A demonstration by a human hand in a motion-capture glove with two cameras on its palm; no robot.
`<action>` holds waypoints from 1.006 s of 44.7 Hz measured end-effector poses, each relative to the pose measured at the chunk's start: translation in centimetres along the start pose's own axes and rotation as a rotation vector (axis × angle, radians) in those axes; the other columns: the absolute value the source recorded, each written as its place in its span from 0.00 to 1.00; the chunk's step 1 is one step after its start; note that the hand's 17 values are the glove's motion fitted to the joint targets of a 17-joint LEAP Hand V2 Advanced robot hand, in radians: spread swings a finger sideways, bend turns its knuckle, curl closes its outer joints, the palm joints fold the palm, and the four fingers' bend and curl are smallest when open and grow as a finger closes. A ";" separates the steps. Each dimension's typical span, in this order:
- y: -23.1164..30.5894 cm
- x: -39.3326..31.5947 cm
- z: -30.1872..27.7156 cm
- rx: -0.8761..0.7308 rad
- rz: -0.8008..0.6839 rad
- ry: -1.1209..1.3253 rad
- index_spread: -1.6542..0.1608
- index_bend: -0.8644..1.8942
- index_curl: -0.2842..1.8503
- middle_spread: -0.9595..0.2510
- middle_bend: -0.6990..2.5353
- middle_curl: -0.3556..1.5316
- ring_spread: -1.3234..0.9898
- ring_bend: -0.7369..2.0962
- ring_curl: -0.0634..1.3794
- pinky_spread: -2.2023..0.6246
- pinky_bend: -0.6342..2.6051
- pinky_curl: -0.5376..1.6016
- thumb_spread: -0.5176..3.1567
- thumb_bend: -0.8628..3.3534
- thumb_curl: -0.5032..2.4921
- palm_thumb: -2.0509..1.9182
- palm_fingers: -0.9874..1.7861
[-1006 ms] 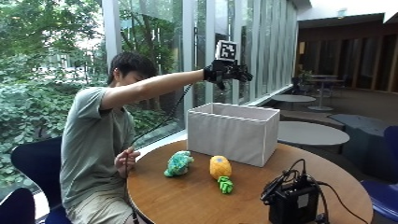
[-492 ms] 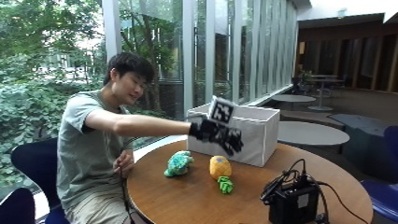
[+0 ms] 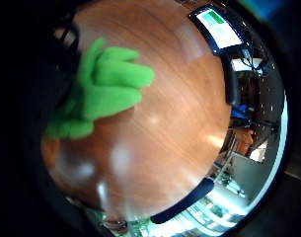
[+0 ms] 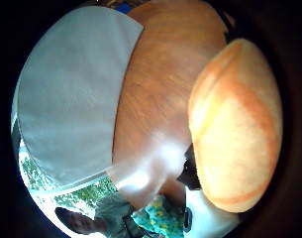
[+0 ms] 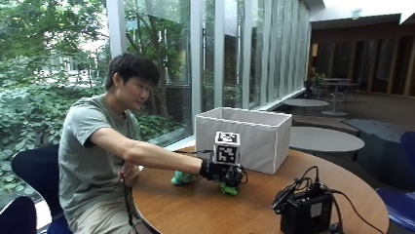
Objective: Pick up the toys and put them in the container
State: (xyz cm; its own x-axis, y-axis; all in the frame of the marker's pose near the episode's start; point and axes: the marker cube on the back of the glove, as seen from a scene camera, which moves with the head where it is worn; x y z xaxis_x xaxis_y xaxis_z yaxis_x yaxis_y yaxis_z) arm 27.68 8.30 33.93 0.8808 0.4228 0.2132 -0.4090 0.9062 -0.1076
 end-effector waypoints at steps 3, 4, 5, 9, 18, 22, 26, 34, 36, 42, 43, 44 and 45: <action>-0.1 -1.7 0.7 0.029 -0.012 -0.014 0.76 0.45 0.27 0.61 0.40 0.49 0.43 0.62 0.39 0.69 0.44 0.41 0.42 0.27 0.37 0.69 0.78; -0.2 -2.0 0.7 0.031 -0.006 -0.014 0.76 0.46 0.28 0.60 0.42 0.50 0.43 0.64 0.41 0.68 0.45 0.42 0.41 0.28 0.38 0.69 0.81; -0.2 -2.1 0.4 0.030 -0.002 -0.011 0.76 0.48 0.29 0.60 0.43 0.51 0.43 0.64 0.42 0.68 0.46 0.43 0.40 0.28 0.38 0.70 0.82; -0.2 -2.0 -2.4 0.023 0.004 -0.030 0.75 0.53 0.33 0.59 0.47 0.55 0.42 0.67 0.46 0.66 0.49 0.45 0.36 0.27 0.40 0.69 0.80; 0.7 -0.8 -14.1 0.134 0.022 -0.011 0.74 0.57 0.39 0.58 0.51 0.61 0.41 0.70 0.50 0.65 0.54 0.50 0.31 0.25 0.42 0.67 0.75; 1.0 -1.5 -21.0 0.227 0.132 -0.041 0.74 0.59 0.41 0.58 0.52 0.62 0.41 0.72 0.51 0.64 0.55 0.52 0.30 0.24 0.43 0.67 0.73; 2.3 -5.7 -26.1 0.288 0.058 0.071 0.73 0.60 0.43 0.58 0.53 0.64 0.41 0.73 0.53 0.64 0.56 0.53 0.29 0.24 0.44 0.67 0.72; 3.7 -14.9 -32.0 0.346 -0.163 0.124 0.73 0.61 0.47 0.58 0.54 0.66 0.41 0.74 0.54 0.64 0.57 0.55 0.27 0.24 0.46 0.67 0.70; 3.4 -16.6 -32.3 0.348 -0.157 0.216 0.73 0.61 0.48 0.58 0.55 0.67 0.41 0.75 0.54 0.63 0.57 0.56 0.26 0.23 0.47 0.67 0.69; 2.2 -23.4 -32.1 0.335 -0.234 0.289 0.73 0.61 0.51 0.58 0.55 0.68 0.41 0.76 0.55 0.63 0.58 0.57 0.26 0.23 0.48 0.67 0.68; 2.0 -24.6 -31.9 0.332 -0.254 0.275 0.73 0.61 0.51 0.58 0.56 0.68 0.41 0.76 0.55 0.63 0.58 0.57 0.26 0.23 0.48 0.67 0.68; 1.7 -25.8 -31.7 0.329 -0.263 0.267 0.73 0.61 0.51 0.58 0.56 0.68 0.41 0.76 0.55 0.63 0.58 0.58 0.25 0.23 0.48 0.67 0.68; 1.3 -26.8 -31.5 0.328 -0.261 0.260 0.73 0.61 0.52 0.58 0.56 0.69 0.41 0.76 0.55 0.63 0.58 0.58 0.25 0.23 0.48 0.67 0.68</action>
State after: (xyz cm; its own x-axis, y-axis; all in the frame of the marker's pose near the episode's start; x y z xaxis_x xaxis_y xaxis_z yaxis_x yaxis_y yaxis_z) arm 11.05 -2.05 -2.47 0.9772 0.2030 -0.0616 -0.1832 0.9540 0.2371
